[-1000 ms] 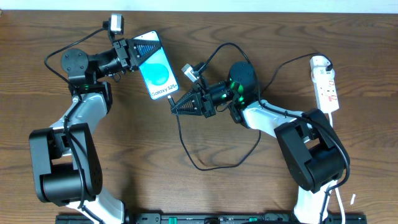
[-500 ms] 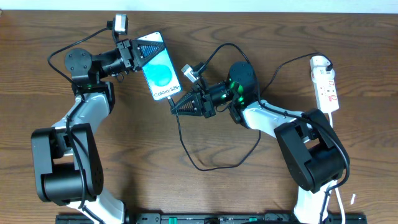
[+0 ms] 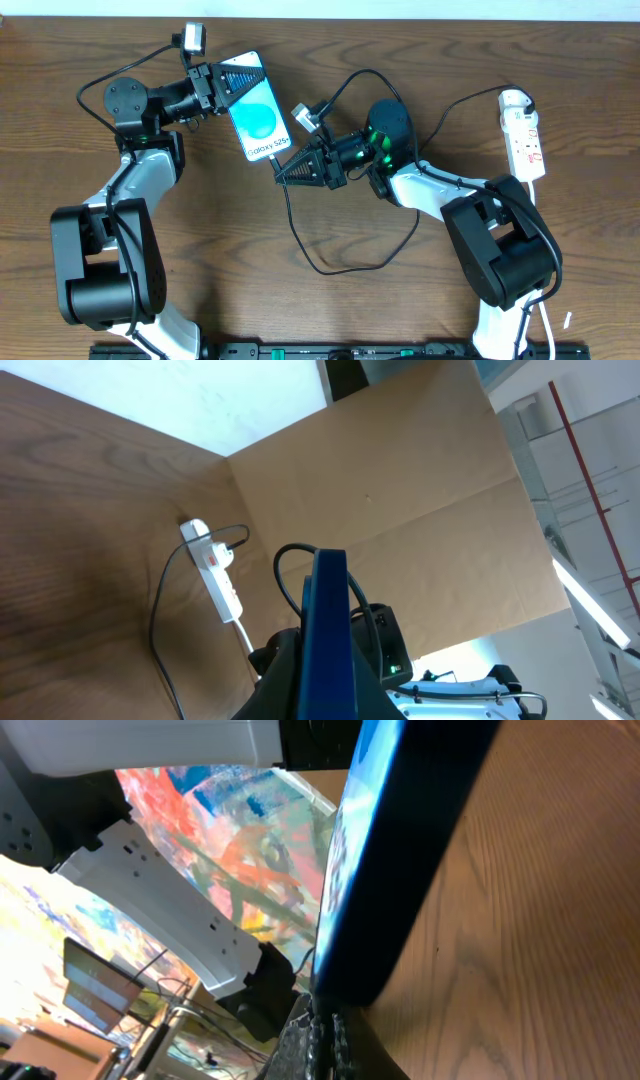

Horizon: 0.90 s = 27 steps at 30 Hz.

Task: Plug charger to phone and switch on socket
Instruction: 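Align the plug under the phone's bottom port with the right gripper, then push the plug up into the phone's port with the right gripper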

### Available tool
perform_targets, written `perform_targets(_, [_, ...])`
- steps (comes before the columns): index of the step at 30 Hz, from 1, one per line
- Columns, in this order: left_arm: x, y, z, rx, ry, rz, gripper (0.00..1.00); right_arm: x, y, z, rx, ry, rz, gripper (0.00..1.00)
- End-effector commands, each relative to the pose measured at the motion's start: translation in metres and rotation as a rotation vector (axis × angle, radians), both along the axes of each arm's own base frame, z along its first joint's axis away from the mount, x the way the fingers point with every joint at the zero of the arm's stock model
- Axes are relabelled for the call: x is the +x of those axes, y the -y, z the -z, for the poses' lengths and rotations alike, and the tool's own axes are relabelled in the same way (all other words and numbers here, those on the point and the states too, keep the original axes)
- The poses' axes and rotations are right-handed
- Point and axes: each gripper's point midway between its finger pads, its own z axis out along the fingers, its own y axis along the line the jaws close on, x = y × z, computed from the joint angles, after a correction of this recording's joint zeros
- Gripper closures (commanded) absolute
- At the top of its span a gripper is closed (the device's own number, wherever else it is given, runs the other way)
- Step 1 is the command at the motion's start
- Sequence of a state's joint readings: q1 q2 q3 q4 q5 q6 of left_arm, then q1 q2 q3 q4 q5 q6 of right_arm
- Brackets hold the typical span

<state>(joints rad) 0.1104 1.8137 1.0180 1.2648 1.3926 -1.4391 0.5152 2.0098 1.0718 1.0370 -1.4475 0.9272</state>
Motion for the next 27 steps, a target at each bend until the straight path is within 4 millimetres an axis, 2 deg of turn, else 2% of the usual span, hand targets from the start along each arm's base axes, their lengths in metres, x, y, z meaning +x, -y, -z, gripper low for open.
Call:
perform_targets(1, [-0.009, 0.004, -0.011, 0.021, 0.054, 0.035, 0.93, 0.010, -0.005, -0.005, -0.001, -0.026, 0.059, 0.99])
perform_targets(22, [-0.009, 0.004, -0.011, 0.022, 0.054, 0.038, 0.93, 0.025, -0.009, -0.007, -0.023, -0.128, 0.146, 0.99])
perform_targets(27, [-0.009, 0.004, -0.011, 0.022, 0.055, 0.037, 0.93, 0.026, -0.009, -0.015, -0.009, -0.154, 0.155, 0.99])
